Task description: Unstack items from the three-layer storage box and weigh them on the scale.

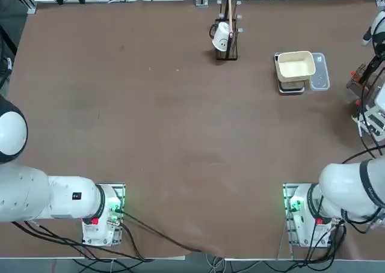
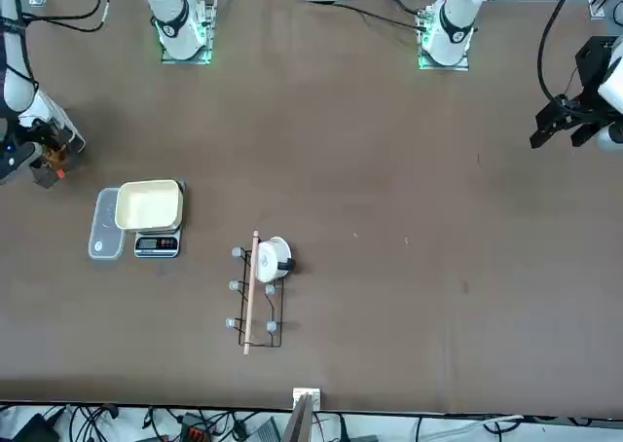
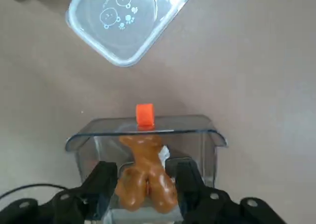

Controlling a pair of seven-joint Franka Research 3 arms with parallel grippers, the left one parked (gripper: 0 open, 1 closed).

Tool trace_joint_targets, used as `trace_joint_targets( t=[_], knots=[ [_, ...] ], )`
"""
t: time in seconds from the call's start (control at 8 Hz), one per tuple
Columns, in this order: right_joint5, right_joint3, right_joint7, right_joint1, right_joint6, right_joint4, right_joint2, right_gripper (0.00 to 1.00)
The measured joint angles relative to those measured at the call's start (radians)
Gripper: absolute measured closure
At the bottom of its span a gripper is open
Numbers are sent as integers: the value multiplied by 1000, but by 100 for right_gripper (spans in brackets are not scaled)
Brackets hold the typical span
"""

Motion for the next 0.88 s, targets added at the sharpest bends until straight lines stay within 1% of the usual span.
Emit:
trace_joint_targets(
  t=[0.38, 0.62, 0.75, 0.88],
  knots=[
    [0, 0, -1, -8, 53, -31, 13, 26],
    [0, 0, -1, -17, 113, -60, 18, 26],
    [0, 0, -1, -20, 134, -75, 19, 29],
    [0, 0, -1, -20, 138, -78, 18, 30]
  ],
)
